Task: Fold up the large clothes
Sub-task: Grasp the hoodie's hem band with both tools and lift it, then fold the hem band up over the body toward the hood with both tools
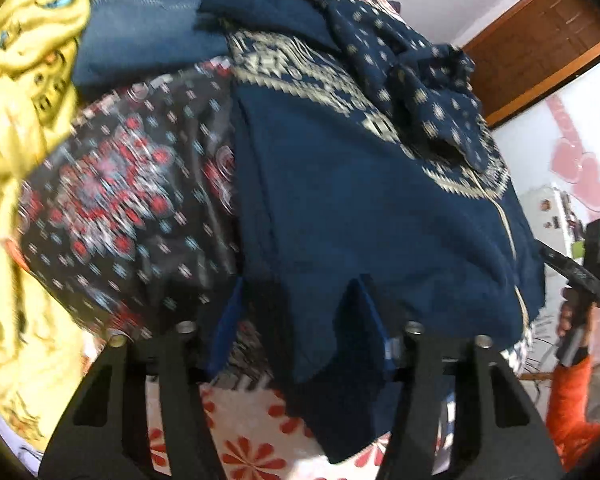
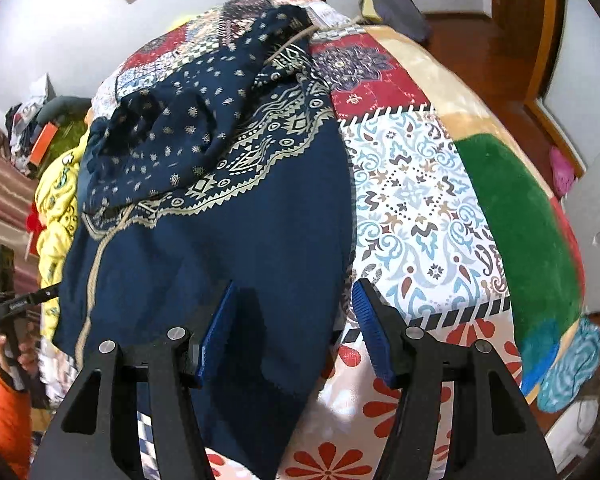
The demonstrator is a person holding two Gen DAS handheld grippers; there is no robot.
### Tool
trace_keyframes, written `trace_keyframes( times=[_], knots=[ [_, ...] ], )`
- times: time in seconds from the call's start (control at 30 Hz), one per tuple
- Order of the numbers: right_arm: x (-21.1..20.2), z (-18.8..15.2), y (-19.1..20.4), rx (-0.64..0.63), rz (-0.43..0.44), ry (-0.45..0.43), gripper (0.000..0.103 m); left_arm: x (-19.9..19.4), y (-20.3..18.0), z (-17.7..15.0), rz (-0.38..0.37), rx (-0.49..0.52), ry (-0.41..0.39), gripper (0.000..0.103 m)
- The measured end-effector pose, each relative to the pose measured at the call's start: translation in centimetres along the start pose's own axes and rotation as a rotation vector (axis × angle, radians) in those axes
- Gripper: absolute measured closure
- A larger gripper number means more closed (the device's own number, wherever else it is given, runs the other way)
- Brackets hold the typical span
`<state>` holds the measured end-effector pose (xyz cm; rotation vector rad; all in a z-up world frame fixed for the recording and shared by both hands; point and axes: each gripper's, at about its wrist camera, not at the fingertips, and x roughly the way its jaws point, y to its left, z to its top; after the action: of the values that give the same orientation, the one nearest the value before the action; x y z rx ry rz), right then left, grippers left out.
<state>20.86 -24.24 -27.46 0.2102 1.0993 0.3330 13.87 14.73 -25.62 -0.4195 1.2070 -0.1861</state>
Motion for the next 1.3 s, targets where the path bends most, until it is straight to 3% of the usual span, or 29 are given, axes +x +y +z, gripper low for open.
trace_keyframes(
  times=[0.13,0.27,0.33,0.47,0.67,0.93,1.13,1.3],
  knots=[
    [0.1,0.1,0.3,0.003,0.055,-0.002,0.051,0.1,-0.8,-1.0,-0.008,0.004,-0.021,0.072],
    [1.2,0.2,1.2,-0.032,0.059,0.012,0.081,-0.6,-2.2,-1.2,0.064,0.054,-0.061,0.092],
    [1.3,0.4,1.4,-0.03,0.082,0.017,0.087,-1.3,-2.8,-0.9,0.069,0.074,-0.079,0.098],
    [0.5,1.2,1.8,-0.045,0.105,-0.022,0.089,-3.3,-4.2,0.0,0.08,0.121,-0.141,0.099],
    [-2.1,4.2,2.9,-0.077,0.156,-0.12,0.09,-6.7,-5.1,3.9,0.001,0.125,-0.248,0.1],
    [-3.5,12.1,4.8,-0.122,0.14,-0.262,0.091,-9.2,-5.4,12.5,0.002,0.084,-0.427,0.1],
    [-0.7,18.6,4.1,-0.069,0.129,-0.288,0.091,-5.7,-3.0,19.2,0.078,0.003,-0.448,0.1],
    [5.8,21.6,2.7,-0.004,0.092,-0.194,0.091,0.4,-0.7,21.9,0.186,-0.016,-0.364,0.1]
  ],
)
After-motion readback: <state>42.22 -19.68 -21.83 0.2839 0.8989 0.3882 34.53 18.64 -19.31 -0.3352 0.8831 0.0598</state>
